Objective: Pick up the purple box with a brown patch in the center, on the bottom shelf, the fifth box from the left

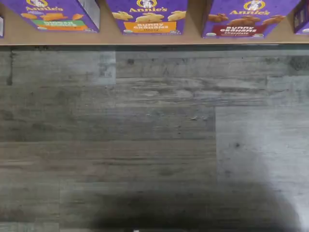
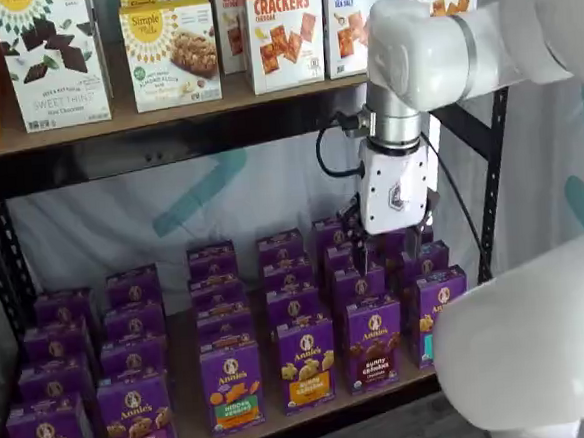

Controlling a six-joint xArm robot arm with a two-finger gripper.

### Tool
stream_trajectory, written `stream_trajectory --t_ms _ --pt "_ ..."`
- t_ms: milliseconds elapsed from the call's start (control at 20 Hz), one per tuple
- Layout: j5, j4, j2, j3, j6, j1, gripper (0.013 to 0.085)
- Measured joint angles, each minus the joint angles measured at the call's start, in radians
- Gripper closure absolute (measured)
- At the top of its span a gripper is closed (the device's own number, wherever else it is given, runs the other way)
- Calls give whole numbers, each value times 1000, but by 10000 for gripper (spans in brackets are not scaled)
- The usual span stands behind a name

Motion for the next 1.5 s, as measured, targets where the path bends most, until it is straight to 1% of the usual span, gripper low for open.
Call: stream_trajectory --t_ms 200,300,450,600,700,850,1050,1150,1300,1350,1450,1500 --pt "-132 4 94 28 -20 -14 130" --pt "-215 -6 154 38 -24 -21 130" --pt "-299 -40 269 22 -9 -29 130" --pt "-395 -49 351 19 -11 -37 130" --pt "-472 -69 411 17 3 -39 130" --pt "-568 -71 496 7 1 -42 130" --pt "-644 -83 610 -25 10 -45 130" --pt "-670 -85 664 -45 11 -46 130" --pt "-701 -106 749 -82 25 -52 130" --pt "-714 -107 779 -94 23 -55 130" --pt "-735 -87 840 -124 -3 -62 130" --pt "-753 -91 875 -140 -5 -69 130"
